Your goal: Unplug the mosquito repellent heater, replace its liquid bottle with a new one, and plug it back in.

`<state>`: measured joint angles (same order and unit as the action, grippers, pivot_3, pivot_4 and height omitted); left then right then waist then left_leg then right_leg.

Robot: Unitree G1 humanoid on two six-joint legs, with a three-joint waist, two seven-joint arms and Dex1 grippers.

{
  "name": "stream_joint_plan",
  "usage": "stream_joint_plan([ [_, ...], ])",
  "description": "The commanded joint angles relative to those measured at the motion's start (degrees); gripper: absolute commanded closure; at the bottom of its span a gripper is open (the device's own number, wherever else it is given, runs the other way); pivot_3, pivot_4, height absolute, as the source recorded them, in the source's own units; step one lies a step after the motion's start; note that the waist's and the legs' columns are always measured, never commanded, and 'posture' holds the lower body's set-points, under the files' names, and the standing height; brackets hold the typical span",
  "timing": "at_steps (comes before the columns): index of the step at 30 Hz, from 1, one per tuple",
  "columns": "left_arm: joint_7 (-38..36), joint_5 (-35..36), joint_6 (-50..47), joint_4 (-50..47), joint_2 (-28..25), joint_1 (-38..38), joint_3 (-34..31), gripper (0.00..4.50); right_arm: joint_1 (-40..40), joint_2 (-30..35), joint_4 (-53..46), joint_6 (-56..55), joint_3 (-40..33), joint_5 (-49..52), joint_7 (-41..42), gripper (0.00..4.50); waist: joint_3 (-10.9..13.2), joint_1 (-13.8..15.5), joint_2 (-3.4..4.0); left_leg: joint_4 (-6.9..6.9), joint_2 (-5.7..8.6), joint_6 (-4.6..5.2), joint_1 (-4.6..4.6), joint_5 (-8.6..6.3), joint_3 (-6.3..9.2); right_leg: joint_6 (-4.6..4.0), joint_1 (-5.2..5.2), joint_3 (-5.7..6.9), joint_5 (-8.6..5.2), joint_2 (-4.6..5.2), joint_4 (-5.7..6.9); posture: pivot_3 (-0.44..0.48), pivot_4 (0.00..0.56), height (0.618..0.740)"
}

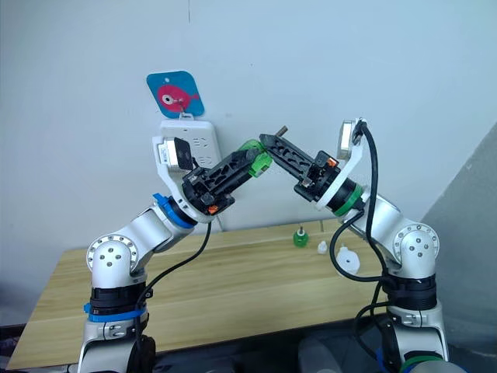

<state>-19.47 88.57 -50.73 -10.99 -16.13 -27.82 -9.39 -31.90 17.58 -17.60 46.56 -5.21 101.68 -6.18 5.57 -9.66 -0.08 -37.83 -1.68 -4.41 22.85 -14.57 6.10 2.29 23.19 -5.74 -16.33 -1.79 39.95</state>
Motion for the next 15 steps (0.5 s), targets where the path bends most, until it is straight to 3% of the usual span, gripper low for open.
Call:
stream_joint_plan([
  [1,-1.11,-0.61,0.92,-0.42,-0.20,-0.74,-1.06,2.22,-0.21,1.28,-2.95,-0.88,-0.85,0.67,-0.57,1.22,0.00,0.00,0.00,0.00,0.00,0.00,0.00,0.00,0.00,0.00,0.00,0.00,0.00,0.00,0.00,-0.161,0.022,0.736],
  [2,-1.26,-0.71,0.83,-0.35,-0.26,-0.75,-1.13,2.22,-0.06,1.94,-3.17,-0.85,-1.28,0.58,-0.56,0.87,0.00,0.01,0.00,0.00,0.00,0.00,0.00,0.00,0.00,0.00,0.00,0.00,0.00,0.00,0.00,-0.161,0.027,0.736],
  [3,-1.49,-0.84,0.64,-0.30,-0.40,-0.77,-1.15,2.22,0.19,2.81,-3.35,-0.73,-1.70,0.40,-0.63,0.82,0.00,0.06,0.00,0.00,0.00,0.00,0.00,0.00,0.00,0.01,0.00,0.00,-0.01,0.00,0.00,-0.161,0.027,0.736],
  [11,-7.21,-5.46,-1.53,0.22,-6.85,0.58,-0.99,2.22,11.96,21.21,-10.35,4.33,-5.57,-11.50,4.00,0.82,0.09,0.39,-0.05,0.05,0.03,0.02,-0.01,-0.01,-0.06,0.07,-0.01,-0.05,-0.06,0.00,-0.09,-0.188,0.084,0.736],
  [15,-15.53,-12.68,-2.11,-1.95,-12.96,3.43,1.51,2.22,18.52,30.93,-14.54,7.37,-1.17,-26.57,6.95,0.82,0.47,0.01,0.00,0.15,0.00,0.03,-0.12,-0.02,-0.14,0.01,-0.01,-0.13,-0.20,-0.05,-0.08,-0.210,0.112,0.736],
])
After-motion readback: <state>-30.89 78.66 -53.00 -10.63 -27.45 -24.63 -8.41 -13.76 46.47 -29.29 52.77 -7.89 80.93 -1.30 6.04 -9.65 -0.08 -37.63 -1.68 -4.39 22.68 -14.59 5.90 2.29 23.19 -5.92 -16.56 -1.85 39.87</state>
